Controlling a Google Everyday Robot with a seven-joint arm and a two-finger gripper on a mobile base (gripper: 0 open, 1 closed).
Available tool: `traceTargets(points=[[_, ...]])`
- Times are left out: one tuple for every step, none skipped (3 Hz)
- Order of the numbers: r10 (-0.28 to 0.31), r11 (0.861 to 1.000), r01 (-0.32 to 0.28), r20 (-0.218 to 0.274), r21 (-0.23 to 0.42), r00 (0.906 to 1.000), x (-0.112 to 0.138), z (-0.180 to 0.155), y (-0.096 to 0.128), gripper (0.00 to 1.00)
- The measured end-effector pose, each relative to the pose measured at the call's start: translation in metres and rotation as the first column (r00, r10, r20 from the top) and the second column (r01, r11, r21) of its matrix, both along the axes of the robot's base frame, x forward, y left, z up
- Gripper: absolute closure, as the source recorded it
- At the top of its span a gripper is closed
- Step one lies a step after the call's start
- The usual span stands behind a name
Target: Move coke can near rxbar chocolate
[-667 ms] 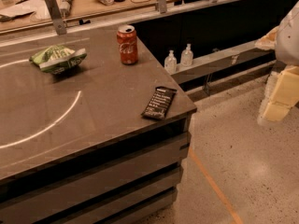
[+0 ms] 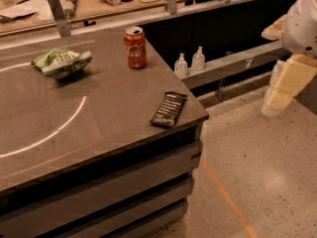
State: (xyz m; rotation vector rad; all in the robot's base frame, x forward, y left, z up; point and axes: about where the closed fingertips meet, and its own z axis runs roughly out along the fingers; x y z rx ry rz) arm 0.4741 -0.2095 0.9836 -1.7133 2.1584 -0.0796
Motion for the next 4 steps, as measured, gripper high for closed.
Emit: traceTargets(points=[[0.082, 0.993, -0.087, 0.058, 0.076, 0.9949, 0.068, 0.007, 0.026, 0.00], [0.214, 0.941, -0.241, 0.135, 0.236, 0.9674, 0.154, 0.012, 0.097, 0.00], [0.253, 0.871, -0.311, 0.196, 0.380, 0.9475, 0.202, 0.016, 0.151, 0.00], [0.242, 0.775, -0.330, 0.229, 0.539, 0.9427, 0.236, 0.014, 0.194, 0.00]])
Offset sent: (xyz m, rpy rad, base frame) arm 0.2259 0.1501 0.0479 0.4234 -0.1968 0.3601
